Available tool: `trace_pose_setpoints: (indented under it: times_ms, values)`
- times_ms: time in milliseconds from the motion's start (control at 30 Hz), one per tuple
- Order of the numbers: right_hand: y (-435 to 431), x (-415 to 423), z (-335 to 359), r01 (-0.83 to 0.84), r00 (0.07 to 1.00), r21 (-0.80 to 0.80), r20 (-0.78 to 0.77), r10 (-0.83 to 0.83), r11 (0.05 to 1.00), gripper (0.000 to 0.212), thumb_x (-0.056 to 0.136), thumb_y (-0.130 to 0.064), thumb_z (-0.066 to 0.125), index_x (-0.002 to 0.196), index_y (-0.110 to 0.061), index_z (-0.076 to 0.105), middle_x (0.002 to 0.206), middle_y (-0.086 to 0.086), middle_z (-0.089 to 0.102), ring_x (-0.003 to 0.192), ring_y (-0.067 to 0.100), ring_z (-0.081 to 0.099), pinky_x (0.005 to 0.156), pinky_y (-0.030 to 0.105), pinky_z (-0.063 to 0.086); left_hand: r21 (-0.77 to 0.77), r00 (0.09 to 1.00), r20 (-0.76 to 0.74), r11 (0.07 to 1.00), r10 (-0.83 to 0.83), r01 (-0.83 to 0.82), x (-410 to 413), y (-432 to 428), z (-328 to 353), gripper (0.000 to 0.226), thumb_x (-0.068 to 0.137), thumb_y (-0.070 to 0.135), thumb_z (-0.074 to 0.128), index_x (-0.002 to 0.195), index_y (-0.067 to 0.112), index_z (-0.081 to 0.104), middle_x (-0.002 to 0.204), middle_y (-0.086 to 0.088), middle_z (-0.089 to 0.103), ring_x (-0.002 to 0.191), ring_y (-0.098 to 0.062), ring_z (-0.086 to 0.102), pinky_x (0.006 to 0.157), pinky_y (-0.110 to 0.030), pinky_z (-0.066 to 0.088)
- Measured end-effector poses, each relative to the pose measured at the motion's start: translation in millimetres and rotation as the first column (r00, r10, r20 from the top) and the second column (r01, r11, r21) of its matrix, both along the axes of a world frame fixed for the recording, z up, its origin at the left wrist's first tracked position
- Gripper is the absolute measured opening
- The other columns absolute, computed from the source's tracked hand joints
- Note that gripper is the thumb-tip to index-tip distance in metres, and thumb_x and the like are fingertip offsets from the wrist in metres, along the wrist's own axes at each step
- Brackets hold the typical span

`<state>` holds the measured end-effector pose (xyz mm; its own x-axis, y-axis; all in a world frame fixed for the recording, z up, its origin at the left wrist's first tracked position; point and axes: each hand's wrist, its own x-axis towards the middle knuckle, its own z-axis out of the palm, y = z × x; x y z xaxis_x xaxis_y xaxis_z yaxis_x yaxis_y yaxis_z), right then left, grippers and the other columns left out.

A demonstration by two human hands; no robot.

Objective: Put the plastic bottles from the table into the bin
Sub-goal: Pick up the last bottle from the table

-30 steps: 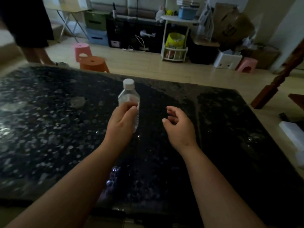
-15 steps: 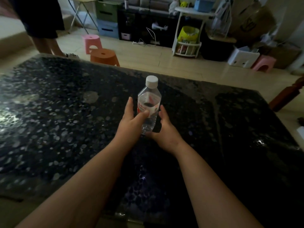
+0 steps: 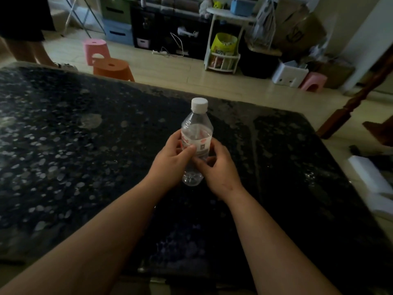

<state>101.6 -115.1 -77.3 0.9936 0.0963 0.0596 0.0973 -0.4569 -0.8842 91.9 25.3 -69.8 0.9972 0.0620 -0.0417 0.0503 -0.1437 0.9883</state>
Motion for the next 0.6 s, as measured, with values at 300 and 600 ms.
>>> trace_pose_setpoints:
  times_ms: [300,600]
  values:
    - [-76.8,-38.0,21.9,0.126,0.992,-0.01,0.023,-0.126,0.992,0.058,0.082,-0.039,0.073,0.135,-0.036,0.047,0.13,-0.011,0.055,0.109,0.002,0.056,0.093,0.029,0.051,0.07,0.986,0.077,0.988,-0.146,0.141,-19.2,-70.2,9.6,0.066,0.093,0.037,0.052,0.148,0.045,0.015,0.126,0.016,0.056,0.108,-0.002,0.058,0.081,-0.018,0.044]
    - [-167.0,-71.8,43.2,0.23,0.973,-0.106,0.046,-0.226,0.967,0.051,0.081,-0.042,0.073,0.128,-0.036,0.054,0.125,-0.01,0.059,0.107,0.005,0.057,0.092,0.032,0.053,0.042,0.965,0.083,0.968,-0.25,0.248,-38.9,-160.2,14.5,0.058,0.094,0.04,0.051,0.144,0.048,0.022,0.118,0.019,0.058,0.105,0.0,0.059,0.085,-0.024,0.049]
